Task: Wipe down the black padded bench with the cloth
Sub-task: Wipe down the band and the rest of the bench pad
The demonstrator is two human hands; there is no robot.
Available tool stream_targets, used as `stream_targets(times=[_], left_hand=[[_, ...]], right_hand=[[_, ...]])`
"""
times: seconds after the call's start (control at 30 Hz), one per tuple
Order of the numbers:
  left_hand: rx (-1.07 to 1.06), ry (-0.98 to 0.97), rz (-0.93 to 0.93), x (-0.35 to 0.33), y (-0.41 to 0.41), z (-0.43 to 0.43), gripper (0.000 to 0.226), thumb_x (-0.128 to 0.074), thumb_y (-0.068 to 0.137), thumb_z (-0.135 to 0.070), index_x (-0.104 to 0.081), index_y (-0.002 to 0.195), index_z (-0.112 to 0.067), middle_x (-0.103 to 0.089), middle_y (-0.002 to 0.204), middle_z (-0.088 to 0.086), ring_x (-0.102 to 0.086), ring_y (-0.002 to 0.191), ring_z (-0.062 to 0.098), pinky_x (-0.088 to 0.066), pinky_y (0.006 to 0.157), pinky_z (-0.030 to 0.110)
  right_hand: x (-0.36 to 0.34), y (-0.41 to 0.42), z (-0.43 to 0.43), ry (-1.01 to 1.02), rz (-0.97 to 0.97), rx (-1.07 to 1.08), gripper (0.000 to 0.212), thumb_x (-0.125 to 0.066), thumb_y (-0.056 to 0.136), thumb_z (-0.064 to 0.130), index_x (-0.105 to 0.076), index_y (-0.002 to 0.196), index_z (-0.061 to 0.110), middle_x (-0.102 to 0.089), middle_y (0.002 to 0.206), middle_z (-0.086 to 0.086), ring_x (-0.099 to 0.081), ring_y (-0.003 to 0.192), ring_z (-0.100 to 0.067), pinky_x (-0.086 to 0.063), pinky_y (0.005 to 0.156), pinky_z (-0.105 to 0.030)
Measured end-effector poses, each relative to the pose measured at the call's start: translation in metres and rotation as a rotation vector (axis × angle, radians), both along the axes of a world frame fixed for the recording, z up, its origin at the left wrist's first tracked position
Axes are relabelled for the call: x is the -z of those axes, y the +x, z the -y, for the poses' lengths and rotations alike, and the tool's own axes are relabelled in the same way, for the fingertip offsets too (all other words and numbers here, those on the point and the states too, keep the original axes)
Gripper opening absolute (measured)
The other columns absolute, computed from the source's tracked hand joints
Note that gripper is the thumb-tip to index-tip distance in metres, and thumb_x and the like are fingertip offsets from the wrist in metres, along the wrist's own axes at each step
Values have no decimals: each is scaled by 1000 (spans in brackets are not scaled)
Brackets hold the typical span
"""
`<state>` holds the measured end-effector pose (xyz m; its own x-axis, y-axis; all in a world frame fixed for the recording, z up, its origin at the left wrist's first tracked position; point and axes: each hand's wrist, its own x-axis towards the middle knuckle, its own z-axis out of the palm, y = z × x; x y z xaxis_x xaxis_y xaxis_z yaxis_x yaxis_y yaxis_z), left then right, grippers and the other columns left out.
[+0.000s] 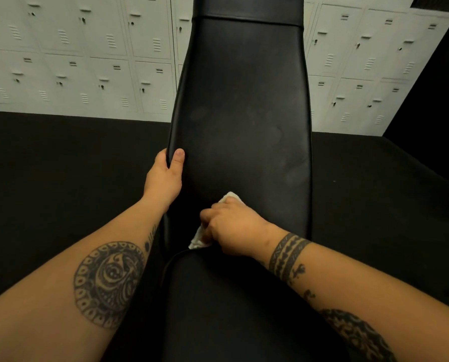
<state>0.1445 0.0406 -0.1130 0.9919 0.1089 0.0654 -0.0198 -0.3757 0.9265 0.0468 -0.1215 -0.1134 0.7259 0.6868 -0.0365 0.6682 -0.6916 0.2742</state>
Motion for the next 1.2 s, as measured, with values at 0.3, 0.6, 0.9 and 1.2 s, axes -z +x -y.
stream_targets(times=[0.3, 0.6, 0.9, 1.2], left_hand=[[-14, 6, -8, -3, -3, 5, 72, -34, 102, -65, -24, 161, -25, -44, 157, 7, -43, 142, 30, -38, 110, 44], [-73, 91, 55, -1, -1, 9, 68, -34, 106, -56, -20, 163, -21, -35, 163, 10, -33, 149, 31, -29, 116, 41], [141, 777, 590, -22, -5, 45, 64, -47, 101, -43, -26, 161, -29, -3, 172, -1, 9, 158, 23, 9, 124, 59], [180, 711, 510, -40, -8, 43, 60, -54, 96, -35, -39, 155, -36, -21, 169, -9, -9, 157, 15, 0, 126, 51]], right_hand=[[5, -6, 94, 454, 284, 273, 20, -72, 69, 22, -74, 85, 34, -52, 86, 7, -58, 83, -24, -26, 75, -35], [4, 34, 37, 657, 369, 240, 41, -66, 82, 39, -66, 122, 32, -52, 104, -2, -49, 92, -27, -40, 81, -41], [14, 20, 116, 767, 626, 519, 47, -65, 78, 21, -66, 123, 39, -49, 99, -1, -47, 86, -26, -37, 73, -39], [-85, 124, 68, 1028, 730, 813, 47, -61, 91, 30, -54, 137, 32, -47, 119, -6, -43, 105, -28, -35, 92, -44]])
